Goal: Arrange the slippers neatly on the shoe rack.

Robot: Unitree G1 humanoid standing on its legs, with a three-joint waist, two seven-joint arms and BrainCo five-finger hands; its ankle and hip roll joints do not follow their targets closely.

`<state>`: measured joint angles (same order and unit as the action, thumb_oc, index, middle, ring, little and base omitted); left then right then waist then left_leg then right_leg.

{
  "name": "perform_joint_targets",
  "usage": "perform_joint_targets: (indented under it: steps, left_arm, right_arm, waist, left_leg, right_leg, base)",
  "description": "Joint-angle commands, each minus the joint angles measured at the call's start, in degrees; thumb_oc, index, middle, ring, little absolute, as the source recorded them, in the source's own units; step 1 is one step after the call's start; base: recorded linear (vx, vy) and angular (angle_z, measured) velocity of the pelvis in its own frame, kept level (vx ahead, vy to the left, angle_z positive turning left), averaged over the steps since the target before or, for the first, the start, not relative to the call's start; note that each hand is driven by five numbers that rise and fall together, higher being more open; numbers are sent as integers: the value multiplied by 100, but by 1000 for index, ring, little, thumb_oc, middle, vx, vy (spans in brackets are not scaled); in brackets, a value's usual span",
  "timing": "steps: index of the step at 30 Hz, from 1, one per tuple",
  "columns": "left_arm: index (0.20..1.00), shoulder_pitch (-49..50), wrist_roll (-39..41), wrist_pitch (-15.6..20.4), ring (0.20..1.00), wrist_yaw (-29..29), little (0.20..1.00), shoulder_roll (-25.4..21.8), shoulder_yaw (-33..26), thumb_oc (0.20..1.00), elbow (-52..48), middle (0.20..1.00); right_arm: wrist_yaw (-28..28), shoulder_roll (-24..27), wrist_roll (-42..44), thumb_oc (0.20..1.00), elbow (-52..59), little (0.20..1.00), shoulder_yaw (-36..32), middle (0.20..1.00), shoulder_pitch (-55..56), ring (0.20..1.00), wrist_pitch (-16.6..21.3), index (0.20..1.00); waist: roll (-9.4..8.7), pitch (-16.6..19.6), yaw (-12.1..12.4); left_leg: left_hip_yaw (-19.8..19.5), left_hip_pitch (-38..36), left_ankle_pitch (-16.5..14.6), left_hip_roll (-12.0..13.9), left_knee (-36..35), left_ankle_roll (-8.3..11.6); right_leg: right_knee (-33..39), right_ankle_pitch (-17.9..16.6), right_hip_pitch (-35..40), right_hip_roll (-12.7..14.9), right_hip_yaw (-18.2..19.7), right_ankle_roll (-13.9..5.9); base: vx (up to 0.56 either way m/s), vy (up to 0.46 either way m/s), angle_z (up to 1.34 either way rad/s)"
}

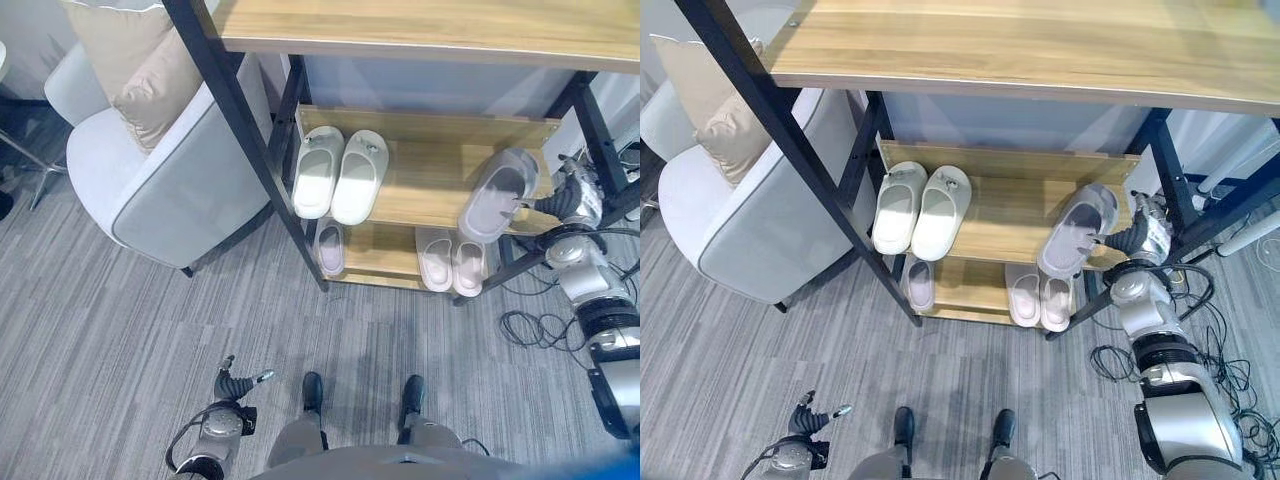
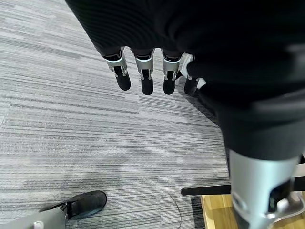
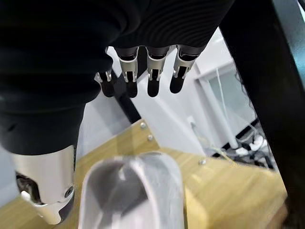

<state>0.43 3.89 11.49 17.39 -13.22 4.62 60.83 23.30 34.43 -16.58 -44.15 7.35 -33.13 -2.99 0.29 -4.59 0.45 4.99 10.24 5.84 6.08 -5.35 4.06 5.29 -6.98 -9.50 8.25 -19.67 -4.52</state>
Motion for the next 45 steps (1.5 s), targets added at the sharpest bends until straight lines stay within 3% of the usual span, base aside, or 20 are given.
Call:
perform_joint_targets:
  steps: [1, 2, 3, 4, 5, 7, 11, 30, 45]
  left_arm:
    - [1000, -361, 249, 36, 1000, 89, 1000, 39, 424, 1000, 145, 1000]
    - [1000, -363, 249, 34, 1000, 89, 1000, 39, 424, 1000, 143, 1000]
    - [1000, -297, 37, 220, 1000, -52, 1000, -100, 522, 1000, 295, 1000]
    - [1000, -304, 38, 222, 1000, -52, 1000, -98, 518, 1000, 299, 1000]
    - [1000, -265, -20, 330, 1000, 39, 1000, -147, 694, 1000, 84, 1000]
    - [1000, -243, 55, 276, 1000, 267, 1000, -63, 662, 1000, -21, 1000]
    - [1000, -543, 311, 108, 1000, 282, 1000, -66, 519, 1000, 128, 1000]
    - [1000, -751, 378, 145, 1000, 259, 1000, -27, 756, 1000, 428, 1000]
    - [1000, -913, 388, 221, 1000, 398, 1000, -68, 929, 1000, 601, 1000]
  right_arm:
    - [266, 2, -145, 1000, -19, 1000, 89, 1000, -271, 1000, -22, 1000]
    - [266, 3, -145, 1000, -18, 1000, 88, 1000, -273, 1000, -24, 1000]
    - [331, 185, 72, 1000, -1211, 1000, 49, 1000, -410, 1000, 435, 1000]
    - [335, 188, 77, 1000, -1233, 1000, 58, 1000, -428, 1000, 450, 1000]
    - [405, 555, 540, 1000, -1763, 1000, 134, 1000, -1059, 1000, 521, 1000]
    - [411, 567, 498, 1000, -1098, 1000, 223, 1000, -928, 1000, 415, 1000]
    - [318, 477, 233, 1000, -640, 1000, 263, 1000, -1360, 1000, -240, 1000]
    - [667, 50, 1912, 1000, -1235, 1000, 196, 1000, -2329, 1000, 487, 1000]
    - [475, 10, 2189, 1000, -2345, 1000, 642, 1000, -3199, 1000, 528, 1000]
  waist:
    - [-16, -25, 102]
    - [-21, -11, 98]
    - [61, -22, 261]
    - [60, -5, 252]
    - [48, 18, 383]
    - [29, -99, 306]
    - [65, -195, 184]
    - [120, -299, 262]
    - [59, -369, 458]
  left_leg:
    - [52, 72, -493, 258, 35, 442]
    - [50, 97, -478, 249, 35, 436]
    - [5, 186, -445, 227, 35, 442]
    - [-2, 218, -430, 219, 35, 436]
    - [-11, 279, -387, 222, 35, 464]
    - [56, 311, -337, 239, 35, 487]
    - [89, 392, -326, 249, 35, 489]
    - [57, 692, -256, 239, 35, 541]
    - [26, 921, -170, 178, 35, 596]
  right_leg:
    - [-658, 717, -111, 503, -63, -533]
    - [-657, 705, -134, 511, -63, -533]
    - [-675, 730, -208, 515, -102, -496]
    - [-668, 716, -233, 521, -108, -497]
    - [-679, 722, -254, 539, -185, -502]
    - [-726, 688, -356, 533, -132, -517]
    - [-787, 660, -502, 529, -71, -517]
    - [-779, 581, -805, 570, -110, -539]
    - [-680, 477, -885, 614, -246, -589]
  base:
    - [120, -339, 2]
    - [87, -313, -3]
    - [-43, 33, -5]
    - [-29, 18, -5]
    - [-20, -16, 6]
    - [-44, -14, 10]
    - [-11, -2, -4]
    - [0, 0, -1]
    - [5, 6, 5]
